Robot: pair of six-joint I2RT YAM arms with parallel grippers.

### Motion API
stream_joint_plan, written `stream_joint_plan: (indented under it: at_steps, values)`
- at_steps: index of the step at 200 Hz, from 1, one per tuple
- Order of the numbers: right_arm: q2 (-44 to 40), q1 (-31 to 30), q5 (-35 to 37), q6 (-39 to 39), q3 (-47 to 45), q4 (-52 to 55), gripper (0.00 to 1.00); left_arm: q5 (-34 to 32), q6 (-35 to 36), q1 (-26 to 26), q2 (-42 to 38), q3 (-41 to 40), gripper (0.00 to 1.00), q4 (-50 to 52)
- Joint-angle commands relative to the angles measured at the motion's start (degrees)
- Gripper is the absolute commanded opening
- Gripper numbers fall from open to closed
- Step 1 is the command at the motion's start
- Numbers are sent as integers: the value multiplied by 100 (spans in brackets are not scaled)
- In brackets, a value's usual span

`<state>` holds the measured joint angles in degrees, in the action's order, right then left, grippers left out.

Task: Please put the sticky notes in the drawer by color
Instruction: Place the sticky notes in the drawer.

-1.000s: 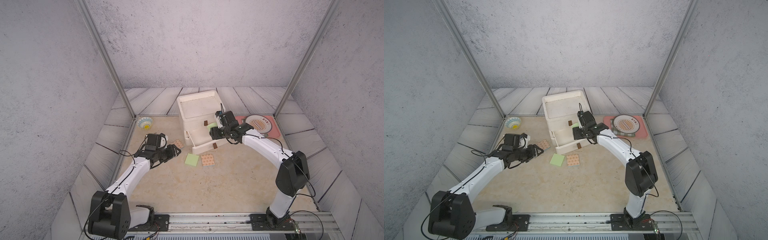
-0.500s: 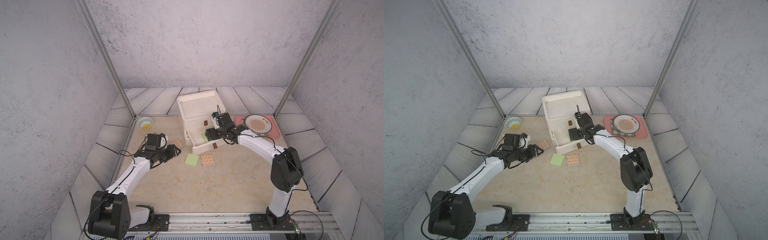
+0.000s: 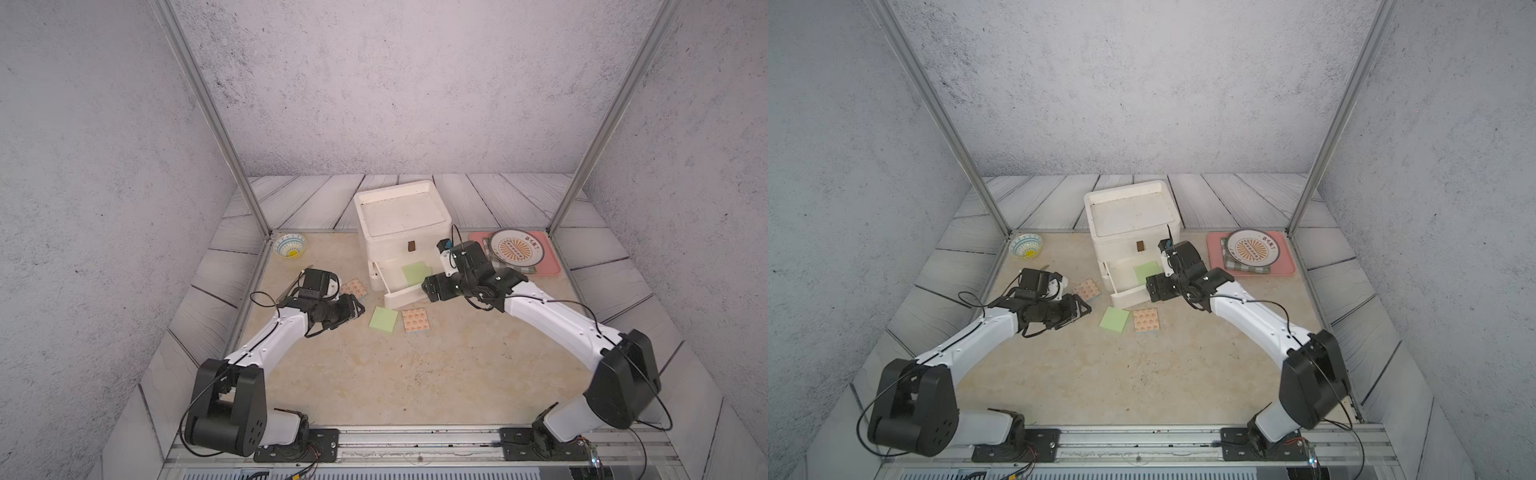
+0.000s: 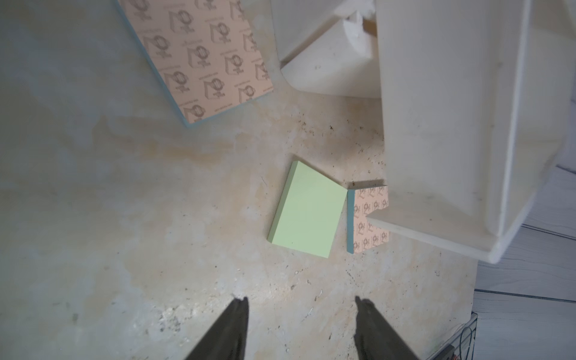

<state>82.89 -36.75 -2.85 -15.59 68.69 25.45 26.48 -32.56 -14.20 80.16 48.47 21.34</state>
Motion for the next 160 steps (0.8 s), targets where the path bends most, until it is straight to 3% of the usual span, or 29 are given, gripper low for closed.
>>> stream_joint_plan:
  at_steps: [1, 35, 56, 77, 85, 90, 160]
  values:
    - [-822, -153, 115, -266, -988, -308, 91, -217, 341, -406, 388, 380, 64, 211]
    - [-1837, -155, 516, -423, -2153, -680, 91, -972, 1102, -1045, 1152, 1089, 80, 948]
    - [-2253, -149, 903, -519, -2457, -492, 92, -1129, 1254, -1097, 1480, 1284, 81, 1066]
    - [-2605, -141, 1061, -539, -2718, -479, 93, -1728, 1499, -1279, 1651, 1507, 84, 1317]
    - [-2719, -141, 1090, -560, -2806, -500, 94, -1940, 1617, -1369, 1683, 1526, 89, 1329]
    - [-2773, -146, 1100, -578, -2860, -520, 94, -2062, 1674, -1411, 1703, 1533, 100, 1324]
    - [-3067, -105, 1050, -710, -3315, -824, 95, -2055, 1989, -1712, 2410, 1869, 98, 1003]
